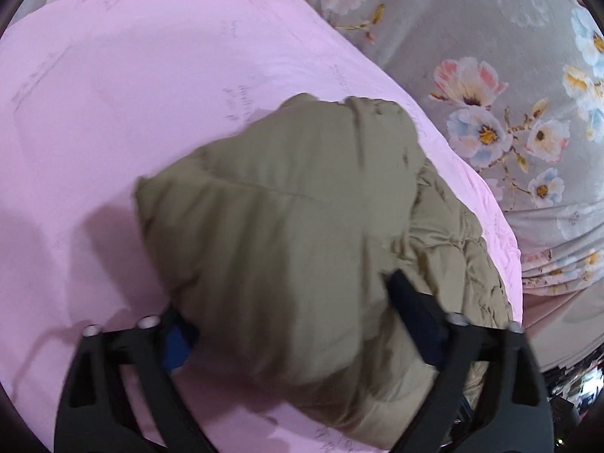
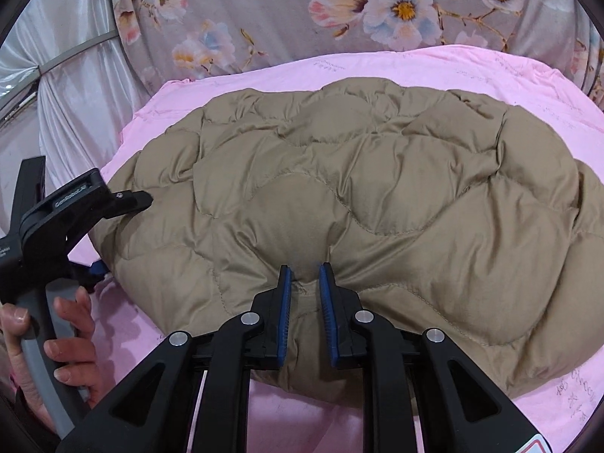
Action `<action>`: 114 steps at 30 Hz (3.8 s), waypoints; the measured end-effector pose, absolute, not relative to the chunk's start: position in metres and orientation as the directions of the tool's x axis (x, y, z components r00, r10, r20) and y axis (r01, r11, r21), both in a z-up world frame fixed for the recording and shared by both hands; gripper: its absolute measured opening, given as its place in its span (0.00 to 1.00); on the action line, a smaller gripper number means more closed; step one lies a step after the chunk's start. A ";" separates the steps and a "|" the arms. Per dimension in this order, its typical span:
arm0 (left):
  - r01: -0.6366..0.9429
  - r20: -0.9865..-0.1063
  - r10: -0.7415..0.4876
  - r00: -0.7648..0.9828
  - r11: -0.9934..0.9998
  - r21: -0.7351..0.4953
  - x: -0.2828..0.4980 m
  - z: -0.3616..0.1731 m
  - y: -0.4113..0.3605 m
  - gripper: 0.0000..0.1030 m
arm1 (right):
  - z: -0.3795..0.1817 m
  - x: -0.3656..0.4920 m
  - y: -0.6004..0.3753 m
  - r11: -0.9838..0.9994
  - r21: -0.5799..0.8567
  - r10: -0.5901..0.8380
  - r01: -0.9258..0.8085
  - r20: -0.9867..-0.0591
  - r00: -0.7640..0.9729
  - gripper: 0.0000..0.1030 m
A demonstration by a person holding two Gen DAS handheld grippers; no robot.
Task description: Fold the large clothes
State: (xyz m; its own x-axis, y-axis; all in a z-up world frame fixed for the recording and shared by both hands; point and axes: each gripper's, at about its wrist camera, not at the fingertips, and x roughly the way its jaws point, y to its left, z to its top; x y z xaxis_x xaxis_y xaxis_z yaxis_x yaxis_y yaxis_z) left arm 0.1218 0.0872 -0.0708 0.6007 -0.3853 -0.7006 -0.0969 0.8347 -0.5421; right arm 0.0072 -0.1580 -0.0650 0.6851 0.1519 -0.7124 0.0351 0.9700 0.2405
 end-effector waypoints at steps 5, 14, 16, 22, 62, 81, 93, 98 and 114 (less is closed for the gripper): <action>0.032 -0.630 -0.430 0.647 0.841 -0.541 0.107 -0.024 0.077 0.20 | -0.071 0.012 -0.162 0.960 0.277 0.179 0.036 -0.708 0.683 0.16; 0.358 -0.492 -0.518 0.700 0.851 -0.385 0.025 0.073 0.005 0.14 | -0.072 0.009 -0.169 0.915 0.401 0.274 0.032 -0.680 0.680 0.18; 0.395 -0.481 -0.511 0.712 0.858 -0.328 0.009 0.084 -0.009 0.14 | -0.069 0.006 -0.160 0.904 0.427 0.316 0.002 -0.673 0.668 0.18; 0.413 -0.522 -0.479 0.706 0.877 -0.246 0.006 0.084 -0.044 0.14 | -0.077 0.008 -0.137 0.844 0.530 0.454 -0.081 -0.626 0.634 0.17; 0.184 -0.735 -0.343 0.586 0.939 -0.292 0.046 0.050 -0.043 0.78 | 0.075 -0.045 -0.267 0.966 0.251 0.100 0.060 -0.579 0.809 0.65; 0.338 -0.813 -0.336 0.476 0.923 -0.184 0.040 0.012 -0.116 0.79 | -0.008 -0.041 -0.321 0.957 0.112 -0.087 0.266 -0.767 0.636 0.09; 0.345 -0.830 -0.253 0.497 0.935 -0.079 0.044 -0.017 -0.144 0.87 | -0.054 -0.035 -0.330 0.946 0.124 -0.092 0.300 -0.782 0.616 0.13; 0.339 -0.821 -0.229 0.523 0.940 -0.046 0.040 -0.021 -0.147 0.87 | -0.057 -0.035 -0.330 0.942 0.140 -0.088 0.305 -0.775 0.626 0.13; 0.281 -0.737 -0.309 0.601 0.945 -0.166 0.074 0.068 -0.090 0.80 | 0.039 -0.053 -0.335 0.945 0.180 -0.100 0.273 -0.637 0.764 0.20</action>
